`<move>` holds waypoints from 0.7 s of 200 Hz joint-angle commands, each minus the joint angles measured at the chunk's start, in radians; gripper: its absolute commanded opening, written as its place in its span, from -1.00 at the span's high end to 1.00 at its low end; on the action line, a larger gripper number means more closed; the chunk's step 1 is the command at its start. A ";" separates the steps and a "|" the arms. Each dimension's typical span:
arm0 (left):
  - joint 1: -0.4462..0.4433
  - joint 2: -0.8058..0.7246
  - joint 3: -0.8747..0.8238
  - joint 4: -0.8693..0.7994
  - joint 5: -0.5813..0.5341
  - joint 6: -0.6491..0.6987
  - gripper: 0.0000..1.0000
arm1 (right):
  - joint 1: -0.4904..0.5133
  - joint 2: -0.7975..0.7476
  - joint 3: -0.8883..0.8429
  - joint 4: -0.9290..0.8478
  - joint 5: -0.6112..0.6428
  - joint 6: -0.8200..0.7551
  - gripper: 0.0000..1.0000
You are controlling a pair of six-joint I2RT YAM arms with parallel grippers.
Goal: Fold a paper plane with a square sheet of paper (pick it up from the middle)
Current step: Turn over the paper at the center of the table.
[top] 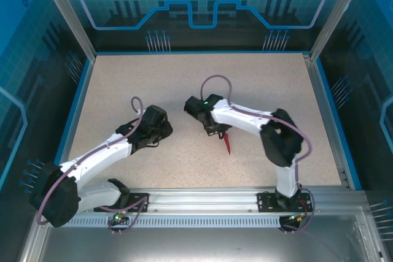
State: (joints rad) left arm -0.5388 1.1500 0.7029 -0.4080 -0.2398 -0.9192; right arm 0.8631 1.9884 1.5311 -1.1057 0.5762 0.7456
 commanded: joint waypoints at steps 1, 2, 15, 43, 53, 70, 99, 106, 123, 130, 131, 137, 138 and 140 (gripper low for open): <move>0.017 -0.069 -0.031 -0.079 -0.111 -0.051 0.35 | 0.060 0.135 0.138 -0.183 0.069 0.081 0.79; 0.017 -0.073 -0.033 -0.080 -0.111 -0.051 0.35 | 0.061 0.143 0.141 -0.185 0.067 0.083 0.79; 0.023 -0.099 -0.048 -0.083 -0.112 -0.052 0.32 | 0.079 0.220 0.218 -0.211 0.042 0.101 0.77; 0.030 -0.121 -0.058 -0.094 -0.103 -0.044 0.31 | 0.106 0.301 0.303 -0.169 -0.063 0.086 0.61; 0.032 -0.122 -0.059 -0.095 -0.099 -0.040 0.30 | 0.110 0.299 0.313 -0.142 -0.097 0.074 0.50; 0.034 -0.116 -0.057 -0.086 -0.086 -0.027 0.29 | 0.114 0.247 0.281 -0.038 -0.191 0.016 0.36; 0.034 -0.088 -0.046 -0.061 -0.043 -0.006 0.27 | 0.100 0.043 0.095 0.222 -0.364 -0.056 -0.16; 0.035 -0.077 -0.044 -0.045 -0.024 0.002 0.27 | 0.089 -0.015 0.032 0.289 -0.415 -0.071 -0.25; 0.036 -0.048 -0.033 -0.026 0.015 0.020 0.25 | 0.054 -0.160 -0.108 0.419 -0.481 -0.085 -0.44; 0.036 -0.034 -0.028 -0.019 0.033 0.031 0.25 | 0.031 -0.216 -0.169 0.471 -0.525 -0.090 -0.44; 0.036 -0.032 -0.026 -0.018 0.036 0.032 0.25 | 0.027 -0.225 -0.178 0.479 -0.528 -0.090 -0.43; 0.036 -0.020 -0.021 -0.012 0.051 0.037 0.25 | 0.002 -0.268 -0.237 0.527 -0.566 -0.084 -0.42; 0.036 -0.018 -0.021 -0.011 0.056 0.039 0.25 | -0.003 -0.277 -0.247 0.536 -0.571 -0.083 -0.42; 0.036 -0.014 -0.019 -0.007 0.065 0.042 0.25 | -0.011 -0.297 -0.269 0.554 -0.578 -0.080 -0.41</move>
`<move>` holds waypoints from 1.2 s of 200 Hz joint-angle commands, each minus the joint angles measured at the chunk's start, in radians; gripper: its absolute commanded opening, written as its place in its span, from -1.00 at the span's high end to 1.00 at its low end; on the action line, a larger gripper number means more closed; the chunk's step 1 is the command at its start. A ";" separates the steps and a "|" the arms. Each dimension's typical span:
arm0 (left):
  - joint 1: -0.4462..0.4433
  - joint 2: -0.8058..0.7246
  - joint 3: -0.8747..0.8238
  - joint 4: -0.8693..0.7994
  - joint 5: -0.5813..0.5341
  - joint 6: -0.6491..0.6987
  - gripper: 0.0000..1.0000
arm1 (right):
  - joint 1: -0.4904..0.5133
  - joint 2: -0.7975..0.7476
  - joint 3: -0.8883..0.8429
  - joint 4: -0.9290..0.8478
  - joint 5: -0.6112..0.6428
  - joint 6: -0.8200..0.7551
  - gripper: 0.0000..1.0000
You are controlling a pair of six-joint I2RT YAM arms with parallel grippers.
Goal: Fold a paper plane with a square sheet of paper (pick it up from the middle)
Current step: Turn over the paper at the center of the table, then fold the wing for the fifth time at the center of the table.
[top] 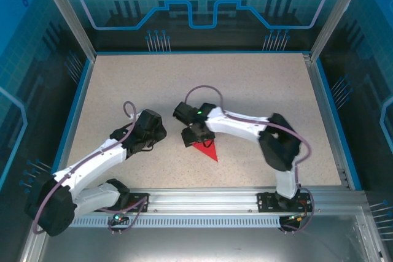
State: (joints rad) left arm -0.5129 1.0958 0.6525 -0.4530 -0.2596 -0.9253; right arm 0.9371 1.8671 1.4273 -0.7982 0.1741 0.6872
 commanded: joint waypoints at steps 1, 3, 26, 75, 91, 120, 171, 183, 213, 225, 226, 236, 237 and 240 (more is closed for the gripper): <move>0.009 0.041 0.031 0.041 0.089 0.049 0.25 | -0.089 -0.186 -0.177 0.255 -0.183 -0.020 -0.41; 0.010 0.045 0.033 0.047 0.097 0.053 0.25 | -0.101 -0.203 -0.199 0.274 -0.195 -0.017 -0.41; 0.008 0.096 0.033 0.138 0.228 0.083 0.24 | -0.263 -0.337 -0.458 0.561 -0.490 0.016 0.12; 0.000 0.272 0.058 0.300 0.457 0.052 0.26 | -0.379 -0.295 -0.605 0.704 -0.728 -0.016 0.71; -0.005 0.310 0.064 0.317 0.483 0.033 0.25 | -0.389 -0.263 -0.616 0.725 -0.773 -0.023 0.75; -0.012 0.368 0.078 0.338 0.524 0.003 0.25 | -0.409 -0.210 -0.634 0.757 -0.803 -0.037 0.75; -0.043 0.412 0.087 0.344 0.533 -0.021 0.24 | -0.458 -0.136 -0.656 0.776 -0.798 -0.054 0.77; -0.051 0.418 0.090 0.341 0.533 -0.026 0.23 | -0.465 -0.117 -0.660 0.786 -0.806 -0.054 0.78; -0.060 0.425 0.092 0.331 0.543 -0.028 0.20 | -0.478 -0.085 -0.685 0.822 -0.796 -0.046 0.77; -0.067 0.423 0.088 0.331 0.544 -0.036 0.16 | -0.486 -0.074 -0.696 0.841 -0.803 -0.037 0.77; -0.068 0.422 0.087 0.331 0.544 -0.038 0.15 | -0.487 -0.073 -0.697 0.842 -0.803 -0.036 0.77; -0.073 0.422 0.084 0.338 0.546 -0.047 0.11 | -0.492 -0.066 -0.709 0.864 -0.805 -0.028 0.77; -0.074 0.422 0.083 0.338 0.548 -0.048 0.11 | -0.493 -0.065 -0.711 0.866 -0.805 -0.028 0.77; -0.076 0.423 0.081 0.341 0.549 -0.051 0.10 | -0.496 -0.063 -0.716 0.872 -0.809 -0.027 0.77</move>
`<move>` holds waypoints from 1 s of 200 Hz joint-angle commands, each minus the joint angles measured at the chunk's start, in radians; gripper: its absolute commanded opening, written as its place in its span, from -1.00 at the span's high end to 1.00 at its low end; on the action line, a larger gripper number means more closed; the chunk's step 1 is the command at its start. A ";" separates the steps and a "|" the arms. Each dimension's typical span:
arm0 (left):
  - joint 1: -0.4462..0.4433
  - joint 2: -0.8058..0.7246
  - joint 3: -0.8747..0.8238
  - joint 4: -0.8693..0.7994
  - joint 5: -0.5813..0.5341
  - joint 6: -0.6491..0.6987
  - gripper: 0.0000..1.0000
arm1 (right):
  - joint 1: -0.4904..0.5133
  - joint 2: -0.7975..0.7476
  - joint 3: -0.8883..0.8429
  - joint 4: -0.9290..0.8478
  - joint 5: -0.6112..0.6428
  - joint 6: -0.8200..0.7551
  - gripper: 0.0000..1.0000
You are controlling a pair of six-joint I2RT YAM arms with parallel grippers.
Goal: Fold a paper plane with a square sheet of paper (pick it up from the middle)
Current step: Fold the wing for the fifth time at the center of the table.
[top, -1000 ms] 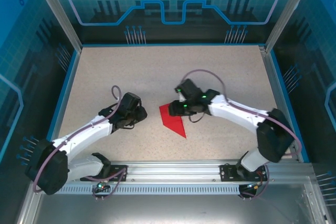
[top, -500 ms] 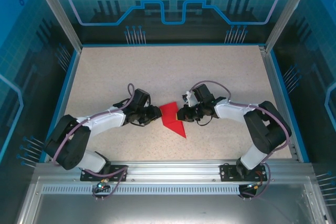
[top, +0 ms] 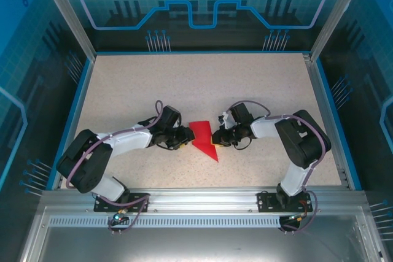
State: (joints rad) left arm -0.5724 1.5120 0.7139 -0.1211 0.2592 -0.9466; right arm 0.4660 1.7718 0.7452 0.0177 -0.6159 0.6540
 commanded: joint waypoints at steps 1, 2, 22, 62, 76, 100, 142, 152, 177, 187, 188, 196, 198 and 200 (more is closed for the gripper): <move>-0.017 0.007 0.020 0.010 0.031 -0.031 0.10 | -0.025 0.034 -0.034 0.057 -0.019 0.008 0.77; -0.018 0.007 0.020 0.009 0.031 -0.032 0.09 | -0.024 0.035 -0.035 0.059 -0.019 0.008 0.77; -0.028 0.018 0.019 0.029 0.034 -0.053 0.05 | -0.032 0.046 -0.054 0.087 -0.028 0.017 0.77; -0.053 0.068 0.030 0.086 0.041 -0.088 0.03 | -0.046 0.054 -0.076 0.112 -0.032 0.026 0.77; -0.058 0.084 0.036 0.100 0.042 -0.093 0.05 | -0.050 0.057 -0.080 0.117 -0.032 0.027 0.76; -0.063 0.101 0.032 0.138 0.044 -0.111 0.08 | -0.056 0.063 -0.086 0.123 -0.032 0.026 0.76; -0.068 0.120 0.041 0.176 0.050 -0.118 0.22 | -0.065 0.069 -0.096 0.131 -0.032 0.028 0.75; -0.069 0.120 0.045 0.178 0.049 -0.118 0.27 | -0.066 0.070 -0.096 0.131 -0.029 0.027 0.75; -0.069 0.116 0.048 0.175 0.045 -0.105 0.41 | -0.067 0.072 -0.100 0.138 -0.026 0.033 0.74; -0.070 0.111 0.051 0.162 0.039 -0.097 0.46 | -0.068 0.072 -0.096 0.137 -0.025 0.033 0.73; -0.070 0.111 0.051 0.162 0.038 -0.095 0.46 | -0.068 0.072 -0.096 0.137 -0.025 0.033 0.73; -0.070 0.107 0.050 0.160 0.032 -0.090 0.50 | -0.069 0.070 -0.095 0.136 -0.024 0.034 0.72; -0.070 0.105 0.050 0.159 0.030 -0.089 0.50 | -0.068 0.071 -0.094 0.136 -0.024 0.035 0.73; -0.070 0.105 0.051 0.159 0.029 -0.088 0.51 | -0.067 0.069 -0.093 0.136 -0.024 0.034 0.73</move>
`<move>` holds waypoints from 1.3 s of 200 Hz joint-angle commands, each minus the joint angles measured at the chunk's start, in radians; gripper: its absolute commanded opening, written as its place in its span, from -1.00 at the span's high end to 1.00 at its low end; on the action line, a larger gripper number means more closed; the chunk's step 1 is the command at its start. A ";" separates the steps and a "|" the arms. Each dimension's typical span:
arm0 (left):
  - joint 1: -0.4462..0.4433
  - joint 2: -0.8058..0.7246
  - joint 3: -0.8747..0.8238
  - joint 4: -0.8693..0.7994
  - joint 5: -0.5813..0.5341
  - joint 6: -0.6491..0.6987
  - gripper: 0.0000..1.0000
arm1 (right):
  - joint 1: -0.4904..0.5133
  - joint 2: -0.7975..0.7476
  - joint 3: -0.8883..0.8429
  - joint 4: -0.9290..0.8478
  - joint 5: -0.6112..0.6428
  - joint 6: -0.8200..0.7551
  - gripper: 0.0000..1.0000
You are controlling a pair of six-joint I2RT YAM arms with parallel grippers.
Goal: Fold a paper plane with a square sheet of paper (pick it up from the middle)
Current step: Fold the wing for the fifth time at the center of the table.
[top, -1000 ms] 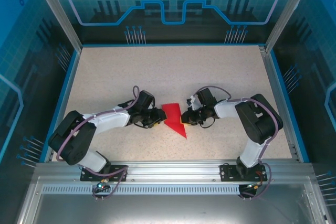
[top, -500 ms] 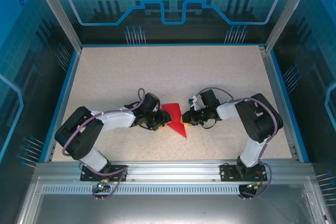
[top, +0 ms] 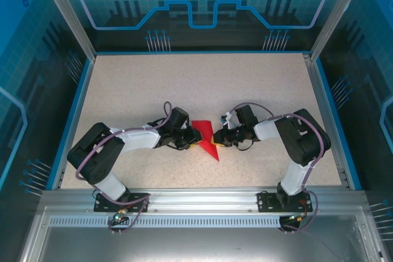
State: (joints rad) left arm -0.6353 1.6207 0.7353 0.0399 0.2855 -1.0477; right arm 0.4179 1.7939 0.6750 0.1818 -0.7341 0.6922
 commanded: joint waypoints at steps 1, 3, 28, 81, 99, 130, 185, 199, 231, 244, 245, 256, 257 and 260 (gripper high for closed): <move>-0.007 -0.004 0.029 -0.003 0.002 0.014 0.51 | -0.019 0.047 -0.023 -0.028 0.094 -0.005 0.73; -0.007 -0.005 0.029 -0.003 0.000 0.016 0.51 | -0.020 0.049 -0.023 -0.027 0.094 -0.004 0.73; -0.007 -0.001 0.045 -0.019 -0.001 0.035 0.61 | -0.019 0.046 -0.011 -0.034 0.092 -0.005 0.70; -0.009 -0.076 -0.003 -0.073 -0.056 0.029 0.09 | -0.019 0.026 0.006 -0.068 0.125 0.001 0.69; -0.010 -0.082 -0.020 -0.060 -0.065 0.024 0.13 | -0.019 0.027 -0.002 -0.045 0.115 0.017 0.69; -0.016 -0.056 -0.018 -0.029 -0.062 0.017 0.26 | -0.019 -0.003 -0.015 -0.019 0.099 0.038 0.64; -0.020 -0.033 -0.008 -0.009 -0.066 0.023 0.53 | -0.019 -0.131 -0.016 -0.069 0.115 0.026 0.45; -0.020 -0.031 -0.006 -0.010 -0.065 0.027 0.59 | -0.017 -0.167 -0.016 -0.097 0.126 0.013 0.44; -0.021 -0.028 0.000 -0.017 -0.068 0.030 0.66 | 0.021 -0.199 0.015 -0.170 0.109 -0.040 0.57; -0.022 -0.030 0.005 -0.016 -0.068 0.032 0.68 | 0.046 -0.191 0.025 -0.179 0.111 -0.051 0.63; -0.023 -0.030 0.004 -0.017 -0.068 0.031 0.68 | 0.048 -0.191 0.025 -0.179 0.112 -0.052 0.64; -0.023 -0.031 0.009 -0.020 -0.068 0.032 0.69 | 0.061 -0.176 0.032 -0.185 0.128 -0.053 0.67; -0.023 -0.031 0.009 -0.020 -0.068 0.033 0.69 | 0.062 -0.175 0.032 -0.185 0.129 -0.053 0.68; -0.024 -0.031 0.011 -0.021 -0.068 0.034 0.69 | 0.063 -0.169 0.033 -0.184 0.130 -0.053 0.68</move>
State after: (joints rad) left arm -0.6510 1.5848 0.7265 0.0170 0.2321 -1.0218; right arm 0.4469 1.6047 0.6792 0.0578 -0.6266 0.6746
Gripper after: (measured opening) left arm 0.157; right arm 0.175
